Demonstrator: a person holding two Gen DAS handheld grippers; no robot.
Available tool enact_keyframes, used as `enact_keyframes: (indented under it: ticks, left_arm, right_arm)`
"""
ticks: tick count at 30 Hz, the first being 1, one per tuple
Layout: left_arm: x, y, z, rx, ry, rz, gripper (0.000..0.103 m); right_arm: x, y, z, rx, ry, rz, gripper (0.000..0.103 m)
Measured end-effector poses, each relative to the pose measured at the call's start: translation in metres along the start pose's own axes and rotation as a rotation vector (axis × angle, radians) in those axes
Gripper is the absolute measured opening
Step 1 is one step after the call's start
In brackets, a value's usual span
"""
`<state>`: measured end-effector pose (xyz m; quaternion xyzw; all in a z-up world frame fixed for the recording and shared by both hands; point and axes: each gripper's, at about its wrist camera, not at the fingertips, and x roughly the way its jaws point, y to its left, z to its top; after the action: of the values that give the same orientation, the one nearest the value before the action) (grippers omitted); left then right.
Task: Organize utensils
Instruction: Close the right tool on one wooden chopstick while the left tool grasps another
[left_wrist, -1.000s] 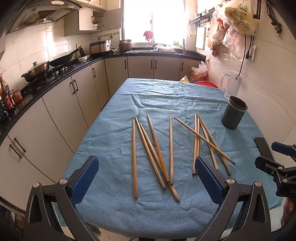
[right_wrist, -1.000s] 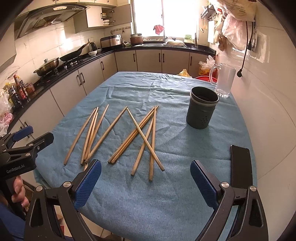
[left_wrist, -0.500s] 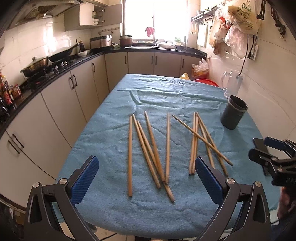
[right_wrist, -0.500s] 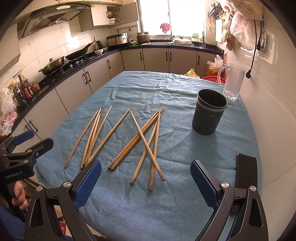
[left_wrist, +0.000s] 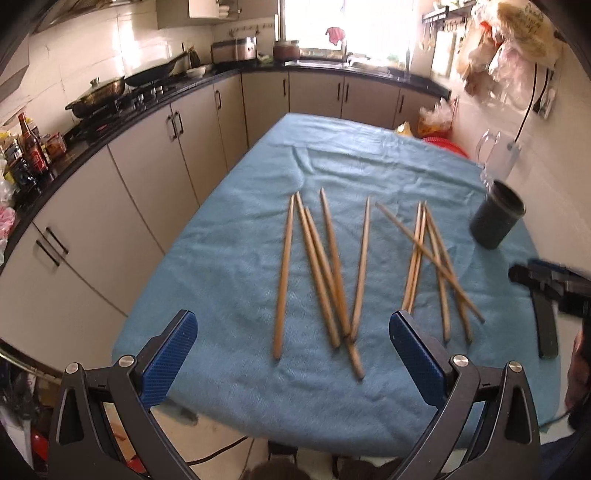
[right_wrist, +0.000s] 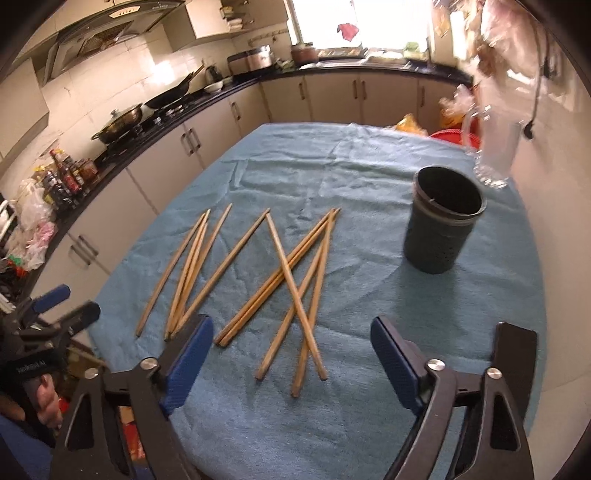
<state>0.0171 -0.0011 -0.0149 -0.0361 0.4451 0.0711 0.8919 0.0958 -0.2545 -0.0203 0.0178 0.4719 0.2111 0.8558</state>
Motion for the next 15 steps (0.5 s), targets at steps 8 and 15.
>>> enact_keyframes:
  ticks: [8,15]
  left_arm:
    - [0.024,0.025,0.014,0.015,0.073,-0.021,0.082]
    - [0.063,0.06,0.036,-0.098,0.216,-0.092,0.052]
  right_arm:
    - [0.037,-0.001,0.029,0.042,0.117,0.101,0.052]
    - [0.085,0.007,0.066,0.028,0.216,0.054,0.049]
